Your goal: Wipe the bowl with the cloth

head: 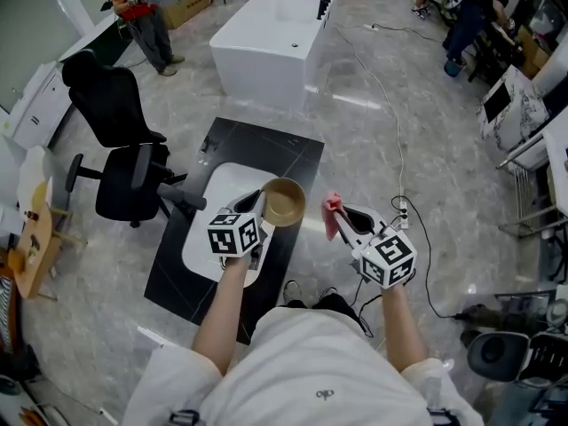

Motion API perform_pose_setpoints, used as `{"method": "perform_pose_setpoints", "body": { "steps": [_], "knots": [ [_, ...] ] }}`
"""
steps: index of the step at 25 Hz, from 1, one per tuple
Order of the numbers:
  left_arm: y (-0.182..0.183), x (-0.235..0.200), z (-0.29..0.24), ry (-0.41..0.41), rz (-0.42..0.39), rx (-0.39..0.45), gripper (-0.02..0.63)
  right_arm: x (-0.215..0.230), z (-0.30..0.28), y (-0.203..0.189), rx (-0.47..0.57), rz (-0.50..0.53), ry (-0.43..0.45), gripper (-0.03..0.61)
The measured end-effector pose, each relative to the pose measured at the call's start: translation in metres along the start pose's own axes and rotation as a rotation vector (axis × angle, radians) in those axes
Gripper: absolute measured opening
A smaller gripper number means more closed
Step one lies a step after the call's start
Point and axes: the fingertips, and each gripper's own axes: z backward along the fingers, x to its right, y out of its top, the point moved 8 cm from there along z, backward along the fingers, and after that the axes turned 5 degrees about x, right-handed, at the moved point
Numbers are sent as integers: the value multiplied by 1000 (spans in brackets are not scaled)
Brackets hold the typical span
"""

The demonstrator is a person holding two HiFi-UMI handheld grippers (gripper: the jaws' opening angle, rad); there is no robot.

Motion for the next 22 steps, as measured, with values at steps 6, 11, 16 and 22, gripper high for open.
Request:
{"method": "perform_pose_setpoints", "body": {
  "steps": [6,11,16,22],
  "knots": [
    [-20,-12,-25,32,54,-67,25,15,33,-49,-14,-211,-111,26],
    [-42,-14,-62,45,43,-155,25,13,59,-86,-68,-321,-215,26],
    [-69,-25,-99,60,114,-238,25,10,76,-102,-136,-373,-261,26],
    [-99,-34,-122,93,171,-294,25,16,87,-109,-185,-386,-278,26]
  ]
}}
